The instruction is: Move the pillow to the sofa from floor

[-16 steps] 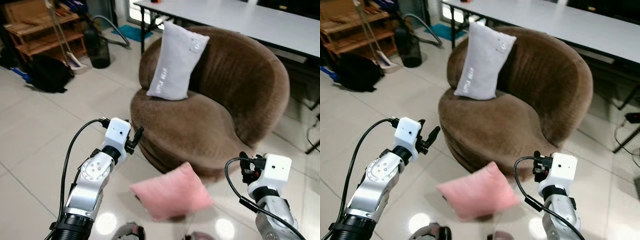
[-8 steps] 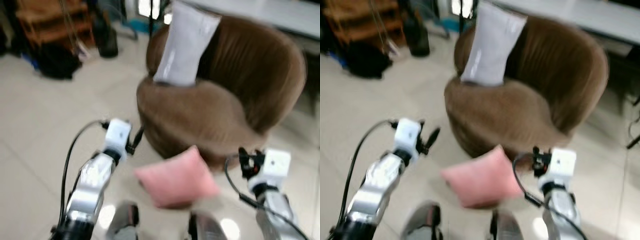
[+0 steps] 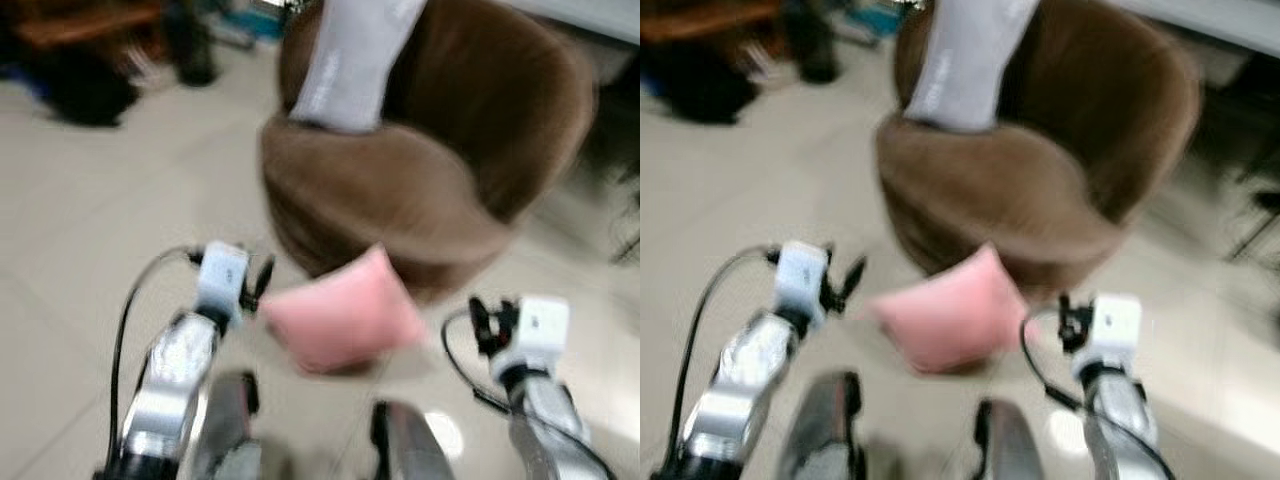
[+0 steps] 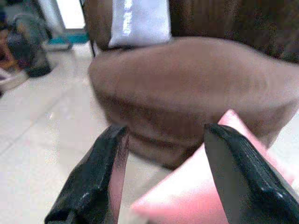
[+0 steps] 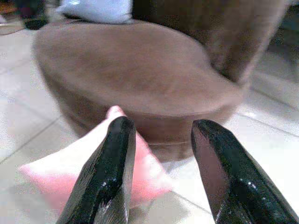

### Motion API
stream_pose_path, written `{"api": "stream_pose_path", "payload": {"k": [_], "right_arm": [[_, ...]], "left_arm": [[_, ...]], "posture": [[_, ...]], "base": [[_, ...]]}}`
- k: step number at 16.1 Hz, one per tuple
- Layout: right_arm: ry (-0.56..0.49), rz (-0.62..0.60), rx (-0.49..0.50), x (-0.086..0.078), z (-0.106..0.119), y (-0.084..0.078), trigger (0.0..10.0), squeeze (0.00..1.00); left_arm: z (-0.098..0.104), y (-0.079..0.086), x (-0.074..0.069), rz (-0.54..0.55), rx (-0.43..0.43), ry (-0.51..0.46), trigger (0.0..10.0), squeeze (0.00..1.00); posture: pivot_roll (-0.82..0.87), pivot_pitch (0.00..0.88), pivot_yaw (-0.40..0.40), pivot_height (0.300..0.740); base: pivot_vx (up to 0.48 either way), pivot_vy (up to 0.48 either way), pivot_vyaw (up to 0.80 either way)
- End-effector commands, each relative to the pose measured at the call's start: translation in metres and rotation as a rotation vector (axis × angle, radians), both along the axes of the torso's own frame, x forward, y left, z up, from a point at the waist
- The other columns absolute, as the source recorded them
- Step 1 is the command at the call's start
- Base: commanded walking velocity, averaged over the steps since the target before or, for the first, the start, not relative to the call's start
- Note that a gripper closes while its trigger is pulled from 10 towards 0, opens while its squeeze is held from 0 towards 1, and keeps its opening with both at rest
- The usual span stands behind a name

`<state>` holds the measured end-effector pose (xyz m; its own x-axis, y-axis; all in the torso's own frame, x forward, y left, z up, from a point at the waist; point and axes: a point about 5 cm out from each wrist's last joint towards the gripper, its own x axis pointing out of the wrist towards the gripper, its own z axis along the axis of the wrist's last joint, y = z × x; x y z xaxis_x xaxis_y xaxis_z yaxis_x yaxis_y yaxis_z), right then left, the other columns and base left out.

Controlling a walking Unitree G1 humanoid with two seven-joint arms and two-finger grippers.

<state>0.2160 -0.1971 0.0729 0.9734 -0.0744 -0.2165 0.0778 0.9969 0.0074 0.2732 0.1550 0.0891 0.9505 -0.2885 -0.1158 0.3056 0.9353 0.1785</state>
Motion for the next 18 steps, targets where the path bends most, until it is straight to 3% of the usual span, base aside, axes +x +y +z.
{"api": "stream_pose_path", "payload": {"k": [1, 4, 15, 18], "right_arm": [[-0.011, 0.015, -0.002, 0.002, 0.002, 0.001, 10.0, 0.00], [-0.009, 0.019, 0.003, 0.002, 0.000, 0.003, 10.0, 0.00], [-0.021, -0.015, 0.011, 0.005, -0.005, 0.003, 10.0, 0.00], [-0.010, -0.017, 0.008, 0.004, -0.007, 0.002, 10.0, 0.00]], "left_arm": [[0.010, 0.002, 0.004, -0.006, 0.010, -0.049, 10.0, 0.00], [0.015, 0.005, 0.006, 0.003, 0.004, -0.068, 10.0, 0.00], [0.021, -0.009, 0.014, -0.083, 0.007, -0.076, 10.0, 0.00], [0.016, -0.009, 0.012, -0.094, 0.015, -0.029, 10.0, 0.00]], "posture": [[0.02, 0.097, -0.101, 0.595], [0.02, 0.099, -0.098, 0.595], [0.03, 0.105, -0.058, 0.595], [0.04, 0.116, -0.057, 0.595]], "base": [[0.405, 0.000, 0.00], [0.406, 0.000, 0.00], [0.382, 0.000, 0.00], [0.209, 0.000, 0.00]]}}
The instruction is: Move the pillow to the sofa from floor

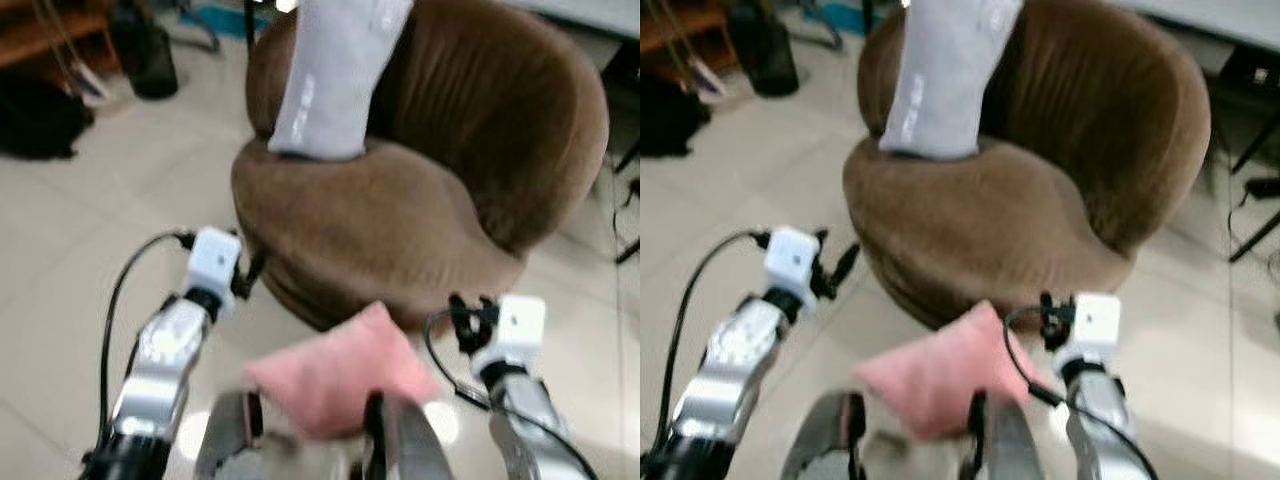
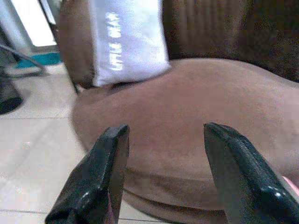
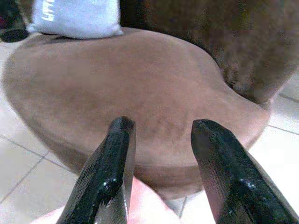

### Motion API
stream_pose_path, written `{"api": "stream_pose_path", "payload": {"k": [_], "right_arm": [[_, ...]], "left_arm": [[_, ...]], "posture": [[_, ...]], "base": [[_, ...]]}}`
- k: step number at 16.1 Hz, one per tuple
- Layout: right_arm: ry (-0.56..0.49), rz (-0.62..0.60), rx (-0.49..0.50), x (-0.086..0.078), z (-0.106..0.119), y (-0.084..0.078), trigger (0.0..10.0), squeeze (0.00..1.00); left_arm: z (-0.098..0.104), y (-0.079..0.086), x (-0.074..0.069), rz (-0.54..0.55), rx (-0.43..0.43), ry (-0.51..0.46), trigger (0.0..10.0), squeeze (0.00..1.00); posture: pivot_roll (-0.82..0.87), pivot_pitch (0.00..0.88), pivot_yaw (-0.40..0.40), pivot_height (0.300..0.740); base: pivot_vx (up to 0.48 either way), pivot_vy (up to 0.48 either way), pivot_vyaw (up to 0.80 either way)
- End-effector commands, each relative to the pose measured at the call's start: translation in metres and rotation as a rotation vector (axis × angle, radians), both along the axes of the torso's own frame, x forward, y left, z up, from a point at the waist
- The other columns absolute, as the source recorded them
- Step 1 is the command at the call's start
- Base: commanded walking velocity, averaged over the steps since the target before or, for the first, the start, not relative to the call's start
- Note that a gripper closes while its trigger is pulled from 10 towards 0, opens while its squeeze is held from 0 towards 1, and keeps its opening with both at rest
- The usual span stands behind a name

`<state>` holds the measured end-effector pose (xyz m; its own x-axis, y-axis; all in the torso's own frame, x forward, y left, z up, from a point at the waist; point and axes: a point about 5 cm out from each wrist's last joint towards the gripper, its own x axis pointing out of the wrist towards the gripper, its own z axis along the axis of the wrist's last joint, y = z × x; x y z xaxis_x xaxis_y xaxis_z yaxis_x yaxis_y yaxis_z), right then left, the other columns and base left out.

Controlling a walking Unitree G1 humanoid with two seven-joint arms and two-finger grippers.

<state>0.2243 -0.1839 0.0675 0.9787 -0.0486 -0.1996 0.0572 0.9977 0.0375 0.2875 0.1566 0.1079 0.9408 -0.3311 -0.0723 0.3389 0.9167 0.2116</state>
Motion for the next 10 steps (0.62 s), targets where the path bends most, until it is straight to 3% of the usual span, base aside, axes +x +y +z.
{"api": "stream_pose_path", "payload": {"k": [1, 5, 10], "right_arm": [[0.015, -0.040, -0.022, -0.005, -0.003, -0.012, 10.0, 0.00], [0.057, 0.021, -0.004, -0.007, -0.012, -0.006, 10.0, 0.00], [0.113, 0.061, 0.016, 0.016, -0.032, 0.008, 10.0, 0.00]], "left_arm": [[-0.006, -0.011, -0.004, -0.063, 0.016, 0.032, 10.0, 0.00], [-0.012, -0.013, -0.015, -0.166, 0.046, 0.052, 10.0, 0.00], [-0.012, -0.006, -0.013, -0.177, 0.072, 0.055, 10.0, 0.00]], "posture": [[0.04, 0.122, -0.057, 0.595], [0.04, 0.142, -0.065, 0.580], [0.05, 0.207, -0.061, 0.525]], "base": [[0.000, 0.000, 0.00], [0.000, 0.000, 0.00], [0.000, 0.000, 0.00]]}}
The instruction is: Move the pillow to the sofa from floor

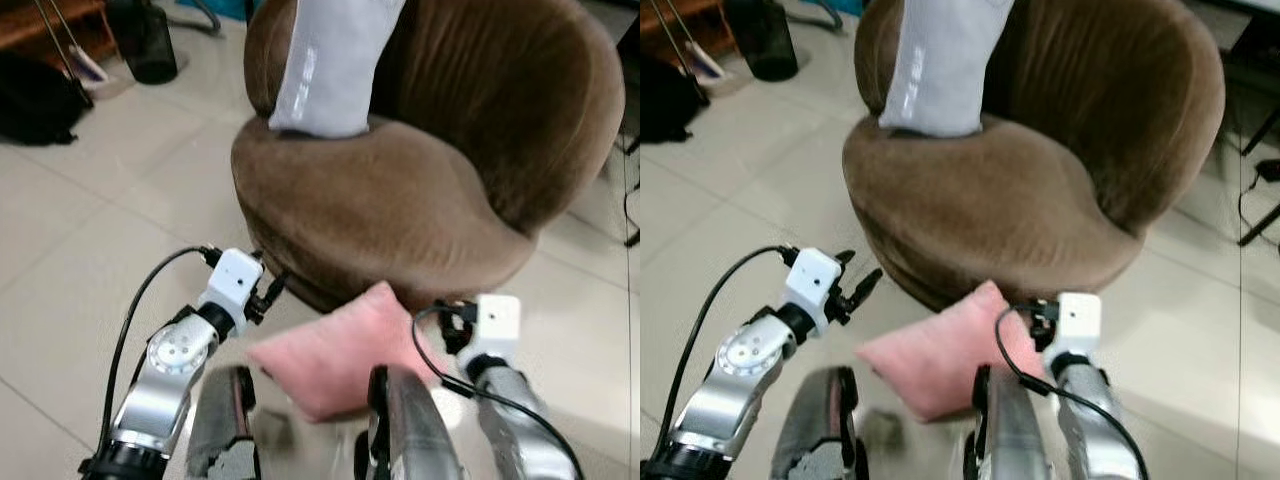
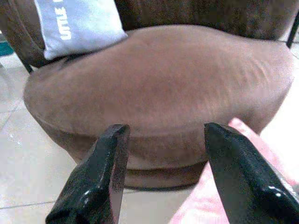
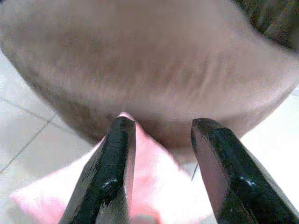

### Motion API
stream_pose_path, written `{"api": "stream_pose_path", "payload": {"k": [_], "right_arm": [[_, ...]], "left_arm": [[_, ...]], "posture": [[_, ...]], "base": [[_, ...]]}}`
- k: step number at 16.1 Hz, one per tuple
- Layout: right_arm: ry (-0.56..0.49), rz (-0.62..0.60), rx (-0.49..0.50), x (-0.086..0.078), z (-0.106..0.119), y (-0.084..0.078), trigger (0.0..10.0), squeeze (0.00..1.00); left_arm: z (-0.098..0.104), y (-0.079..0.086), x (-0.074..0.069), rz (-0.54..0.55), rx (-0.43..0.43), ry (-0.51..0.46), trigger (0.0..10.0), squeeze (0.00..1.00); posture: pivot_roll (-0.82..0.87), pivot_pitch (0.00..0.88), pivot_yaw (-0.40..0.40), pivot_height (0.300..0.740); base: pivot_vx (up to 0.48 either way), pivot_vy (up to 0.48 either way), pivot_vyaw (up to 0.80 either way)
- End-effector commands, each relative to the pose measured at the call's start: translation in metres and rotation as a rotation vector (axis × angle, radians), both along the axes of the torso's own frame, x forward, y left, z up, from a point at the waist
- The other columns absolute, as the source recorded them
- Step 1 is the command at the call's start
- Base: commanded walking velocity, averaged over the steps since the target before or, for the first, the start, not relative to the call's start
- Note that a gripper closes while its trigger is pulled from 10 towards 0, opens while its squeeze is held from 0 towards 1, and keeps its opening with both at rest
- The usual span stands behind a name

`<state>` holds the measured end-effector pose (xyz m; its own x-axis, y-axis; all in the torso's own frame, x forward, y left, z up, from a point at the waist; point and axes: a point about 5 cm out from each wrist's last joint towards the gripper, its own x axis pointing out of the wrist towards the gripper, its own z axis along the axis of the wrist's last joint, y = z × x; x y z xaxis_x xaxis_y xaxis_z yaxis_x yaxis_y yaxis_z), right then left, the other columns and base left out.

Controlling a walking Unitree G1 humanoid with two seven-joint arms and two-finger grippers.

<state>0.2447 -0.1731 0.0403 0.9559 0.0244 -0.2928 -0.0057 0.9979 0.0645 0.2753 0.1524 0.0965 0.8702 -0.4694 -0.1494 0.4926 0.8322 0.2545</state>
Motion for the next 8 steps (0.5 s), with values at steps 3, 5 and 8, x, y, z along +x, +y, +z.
{"api": "stream_pose_path", "payload": {"k": [3, 5, 8], "right_arm": [[0.050, 0.041, 0.004, 0.016, -0.014, 0.016, 10.0, 0.00], [0.059, 0.046, 0.043, 0.027, -0.018, 0.028, 10.0, 0.00], [-0.011, 0.010, 0.170, 0.050, -0.008, 0.043, 10.0, 1.00]], "left_arm": [[0.003, 0.003, 0.001, -0.052, 0.038, -0.005, 10.0, 0.00], [0.008, 0.007, 0.004, -0.070, 0.046, -0.020, 10.0, 0.00], [0.022, 0.015, 0.008, -0.114, 0.053, -0.039, 10.0, 0.00]], "posture": [[0.09, 0.250, -0.057, 0.500], [0.13, 0.281, -0.045, 0.500], [0.20, 0.338, -0.018, 0.500]], "base": [[0.000, 0.000, 0.00], [0.000, 0.000, 0.00], [0.000, 0.000, 0.00]]}}
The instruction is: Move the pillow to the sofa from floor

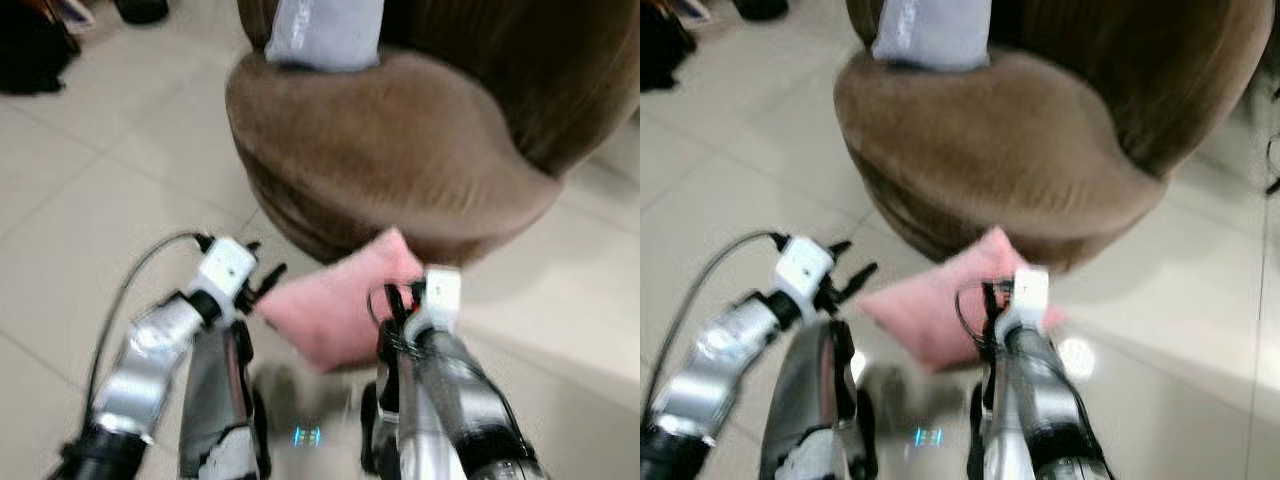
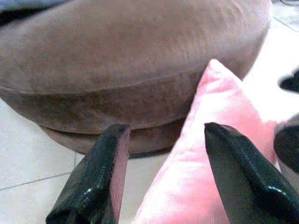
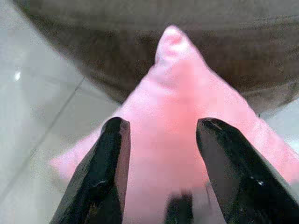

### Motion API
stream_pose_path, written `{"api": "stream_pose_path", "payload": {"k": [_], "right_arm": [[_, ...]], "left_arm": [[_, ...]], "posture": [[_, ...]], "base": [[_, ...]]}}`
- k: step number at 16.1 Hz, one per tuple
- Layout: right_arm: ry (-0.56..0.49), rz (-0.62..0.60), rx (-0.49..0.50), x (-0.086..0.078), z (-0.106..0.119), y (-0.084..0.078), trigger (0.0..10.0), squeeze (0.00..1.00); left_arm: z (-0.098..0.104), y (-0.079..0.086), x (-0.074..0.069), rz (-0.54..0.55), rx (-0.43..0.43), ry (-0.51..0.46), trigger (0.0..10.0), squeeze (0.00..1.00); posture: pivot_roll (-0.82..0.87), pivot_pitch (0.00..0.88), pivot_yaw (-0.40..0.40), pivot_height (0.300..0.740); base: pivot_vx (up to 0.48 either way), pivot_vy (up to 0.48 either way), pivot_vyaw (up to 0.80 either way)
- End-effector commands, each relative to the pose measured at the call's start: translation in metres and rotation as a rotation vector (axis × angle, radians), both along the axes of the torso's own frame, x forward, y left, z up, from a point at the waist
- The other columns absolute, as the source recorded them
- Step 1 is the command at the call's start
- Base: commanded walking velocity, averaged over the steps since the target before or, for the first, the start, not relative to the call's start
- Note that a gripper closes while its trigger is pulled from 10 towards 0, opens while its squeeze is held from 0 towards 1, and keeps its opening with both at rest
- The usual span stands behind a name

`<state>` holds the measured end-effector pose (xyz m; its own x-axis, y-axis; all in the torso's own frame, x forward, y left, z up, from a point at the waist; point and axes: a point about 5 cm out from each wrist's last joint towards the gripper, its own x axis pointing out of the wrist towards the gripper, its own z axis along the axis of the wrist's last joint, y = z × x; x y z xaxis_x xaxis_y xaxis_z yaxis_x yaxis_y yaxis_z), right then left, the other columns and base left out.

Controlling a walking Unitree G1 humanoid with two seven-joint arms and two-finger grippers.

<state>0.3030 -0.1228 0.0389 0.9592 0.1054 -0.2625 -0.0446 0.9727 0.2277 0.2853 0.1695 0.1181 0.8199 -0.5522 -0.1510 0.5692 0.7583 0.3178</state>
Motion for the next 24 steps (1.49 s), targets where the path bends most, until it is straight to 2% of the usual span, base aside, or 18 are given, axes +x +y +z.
{"api": "stream_pose_path", "payload": {"k": [1, 4, 5, 7, 10, 13, 16, 20, 21, 22, 24], "right_arm": [[-0.009, -0.061, 0.025, 0.007, 0.001, -0.003, 10.0, 1.00], [-0.036, -0.074, 0.024, 0.018, 0.007, 0.001, 10.0, 1.00], [-0.047, -0.110, -0.008, 0.025, 0.011, -0.001, 10.0, 1.00], [-0.069, -0.154, -0.022, 0.029, 0.015, -0.003, 10.0, 1.00], [-0.134, -0.206, -0.044, 0.037, 0.026, -0.007, 10.0, 1.00], [-0.163, -0.224, -0.093, 0.047, 0.038, -0.006, 10.0, 1.00], [-0.142, -0.233, -0.108, 0.050, 0.039, -0.005, 10.0, 1.00], [-0.068, -0.320, -0.068, 0.055, 0.040, -0.015, 10.0, 1.00], [-0.071, -0.322, -0.041, 0.057, 0.043, -0.015, 10.0, 0.35], [-0.078, -0.315, -0.045, 0.059, 0.046, -0.014, 10.0, 0.00], [-0.086, -0.296, -0.018, 0.063, 0.051, -0.010, 10.0, 0.00]], "left_arm": [[0.009, 0.005, -0.002, -0.039, 0.003, 0.001, 10.0, 0.00], [0.015, 0.017, -0.006, -0.063, 0.031, 0.008, 10.0, 0.00], [0.020, 0.031, -0.011, -0.067, 0.064, 0.020, 10.0, 0.00], [0.025, 0.038, -0.017, -0.070, 0.073, 0.027, 10.0, 0.00], [0.032, 0.040, -0.022, -0.090, 0.076, 0.035, 10.0, 0.00], [0.041, 0.039, -0.021, -0.111, 0.063, 0.049, 10.0, 0.00], [0.054, 0.036, -0.015, -0.096, 0.005, 0.058, 10.0, 0.00], [0.074, 0.035, -0.012, -0.151, -0.022, 0.069, 10.0, 0.00], [0.075, 0.033, -0.013, -0.175, -0.006, 0.079, 10.0, 0.00], [0.076, 0.032, -0.014, -0.184, 0.001, 0.082, 10.0, 0.00], [0.079, 0.028, -0.014, -0.187, -0.005, 0.084, 10.0, 0.00]], "posture": [[0.24, 0.361, -0.008, 0.500], [0.30, 0.384, -0.002, 0.500], [0.33, 0.398, 0.004, 0.500], [0.35, 0.397, 0.011, 0.500], [0.38, 0.405, 0.022, 0.500], [0.42, 0.420, 0.036, 0.500], [0.44, 0.447, 0.045, 0.500], [0.49, 0.456, 0.064, 0.500], [0.50, 0.458, 0.066, 0.500], [0.51, 0.464, 0.063, 0.500], [0.53, 0.469, 0.065, 0.500]], "base": [[0.000, 0.000, 0.00], [0.000, 0.000, 0.00], [0.000, 0.000, 0.00], [0.000, 0.000, 0.00], [0.000, 0.000, 0.00], [0.000, 0.000, 0.00], [0.000, 0.000, 0.00], [0.000, 0.000, 0.00], [0.000, 0.000, 0.00], [0.000, 0.000, 0.00], [0.000, 0.000, 0.00]]}}
